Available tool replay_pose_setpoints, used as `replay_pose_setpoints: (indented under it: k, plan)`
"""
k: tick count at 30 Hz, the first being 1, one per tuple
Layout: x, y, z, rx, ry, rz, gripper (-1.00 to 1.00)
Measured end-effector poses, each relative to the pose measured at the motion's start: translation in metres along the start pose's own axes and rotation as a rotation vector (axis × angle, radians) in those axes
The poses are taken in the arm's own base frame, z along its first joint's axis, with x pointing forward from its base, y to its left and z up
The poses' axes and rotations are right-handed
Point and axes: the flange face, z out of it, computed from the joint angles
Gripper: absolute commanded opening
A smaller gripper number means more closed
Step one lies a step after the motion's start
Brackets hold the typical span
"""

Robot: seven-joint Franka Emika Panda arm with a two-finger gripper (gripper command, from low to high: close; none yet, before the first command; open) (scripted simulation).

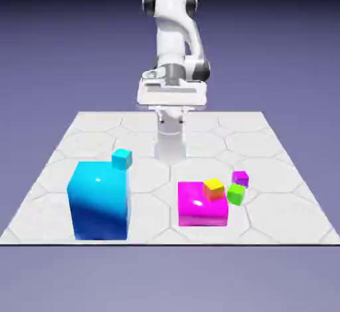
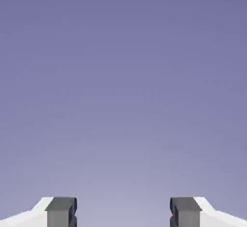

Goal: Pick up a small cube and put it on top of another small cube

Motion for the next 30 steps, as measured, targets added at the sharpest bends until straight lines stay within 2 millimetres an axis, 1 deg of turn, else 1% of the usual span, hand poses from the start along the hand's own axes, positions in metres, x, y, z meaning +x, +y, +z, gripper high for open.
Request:
replay_pose_setpoints:
  k: [3,7,12,13,14,17,21,25,30]
  plan:
    - [-0.030,-0.026,0.034,-0.094,-0.139,-0.121,0.00]
    - [-0.077,-0.054,0.074,-0.224,-0.307,-0.288,0.00]
    - [-0.146,-0.079,0.114,-0.395,-0.486,-0.504,0.00]
    - [-0.165,-0.086,0.119,-0.425,-0.519,-0.560,0.00]
    - [-0.176,-0.087,0.127,-0.464,-0.548,-0.595,0.00]
    - [-0.222,-0.095,0.141,-0.567,-0.627,-0.734,0.00]
    - [-0.277,-0.098,0.157,-0.710,-0.709,-0.904,0.00]
    - [-0.334,-0.098,0.166,-0.847,-0.764,-1.082,0.00]
    - [-0.401,-0.093,0.169,-1.014,-0.793,-1.299,0.00]
